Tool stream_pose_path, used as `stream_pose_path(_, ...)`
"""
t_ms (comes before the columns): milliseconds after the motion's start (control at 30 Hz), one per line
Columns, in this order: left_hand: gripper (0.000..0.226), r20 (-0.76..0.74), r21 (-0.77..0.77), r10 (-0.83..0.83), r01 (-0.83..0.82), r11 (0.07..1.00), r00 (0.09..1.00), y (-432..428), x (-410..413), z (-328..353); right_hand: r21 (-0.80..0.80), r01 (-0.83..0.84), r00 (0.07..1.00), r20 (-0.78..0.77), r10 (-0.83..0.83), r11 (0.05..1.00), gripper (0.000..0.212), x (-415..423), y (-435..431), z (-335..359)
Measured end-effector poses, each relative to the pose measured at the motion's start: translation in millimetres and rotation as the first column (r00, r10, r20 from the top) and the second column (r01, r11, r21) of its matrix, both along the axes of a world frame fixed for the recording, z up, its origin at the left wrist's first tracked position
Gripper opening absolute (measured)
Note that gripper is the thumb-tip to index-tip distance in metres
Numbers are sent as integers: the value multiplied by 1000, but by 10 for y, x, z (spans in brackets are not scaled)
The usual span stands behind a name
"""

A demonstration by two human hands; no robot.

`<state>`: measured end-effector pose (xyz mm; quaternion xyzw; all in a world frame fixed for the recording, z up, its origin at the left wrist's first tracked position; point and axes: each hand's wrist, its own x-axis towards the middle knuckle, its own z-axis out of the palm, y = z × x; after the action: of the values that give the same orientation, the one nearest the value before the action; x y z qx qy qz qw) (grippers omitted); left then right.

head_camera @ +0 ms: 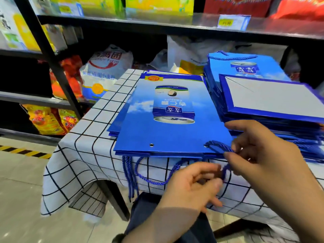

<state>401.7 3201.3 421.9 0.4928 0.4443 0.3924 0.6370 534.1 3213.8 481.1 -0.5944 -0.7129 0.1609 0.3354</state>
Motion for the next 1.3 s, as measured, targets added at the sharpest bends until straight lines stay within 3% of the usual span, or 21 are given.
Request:
stream_pose_path(100, 25, -118, 24, -137, 140, 990, 984, 30, 10, 43, -16, -20, 971, -238, 16, 1000, 48, -39, 33, 11)
stream_pose_path(267, 20, -411, 152, -70, 144, 978, 909, 63, -274, 130, 90, 92, 968, -243, -67, 992, 48, 18, 177, 31)
stream_pose_path(367, 8, -467, 205, 53, 49, 978, 883, 67, -569, 299, 128, 128, 972, -215, -98, 984, 47, 47, 298, 17)
stream_pose_path(500, 19, -423, 299, 249, -126, 946, 871, 95, -929, 556, 159, 155, 981, -141, -133, 975, 41, 12, 476, -23)
stream_pose_path(667, 28, -301, 391, 367, -238, 889, 880, 287, -1120, 716, 203, 173, 984, 1, -177, 964, 20, -72, 550, -40)
stream_pose_path(767, 26, -208, 389, 377, -277, 879, 903, 438, -1054, 808, 193, 79, 993, -96, -62, 978, 6, -263, 437, 21)
stream_pose_path(867, 26, -183, 418, 371, -269, 868, 911, 552, -918, 892, -68, -261, 941, -240, 238, 963, 15, -534, 340, 44)
stream_pose_path(933, 26, -162, 413, 341, -250, 876, 926, 601, -843, 936, -126, -376, 914, -217, 344, 918, 21, -661, 347, -6)
stream_pose_path(1000, 26, -154, 401, 300, -219, 890, 941, 635, -795, 954, -101, -399, 892, -272, 361, 911, 6, -761, 403, -28)
stream_pose_path(1100, 24, -116, 381, 288, -225, 897, 951, 658, -782, 946, -81, -386, 880, -333, 340, 919, 24, -788, 487, -65)
stream_pose_path(1200, 15, -50, 399, 362, -314, 862, 931, 663, -828, 911, -130, -375, 863, -410, 295, 918, 19, -764, 496, -60)
stream_pose_path(1300, 14, -81, 426, 406, -337, 840, 910, 668, -861, 857, -154, -390, 822, -502, 268, 908, 17, -740, 501, -67)
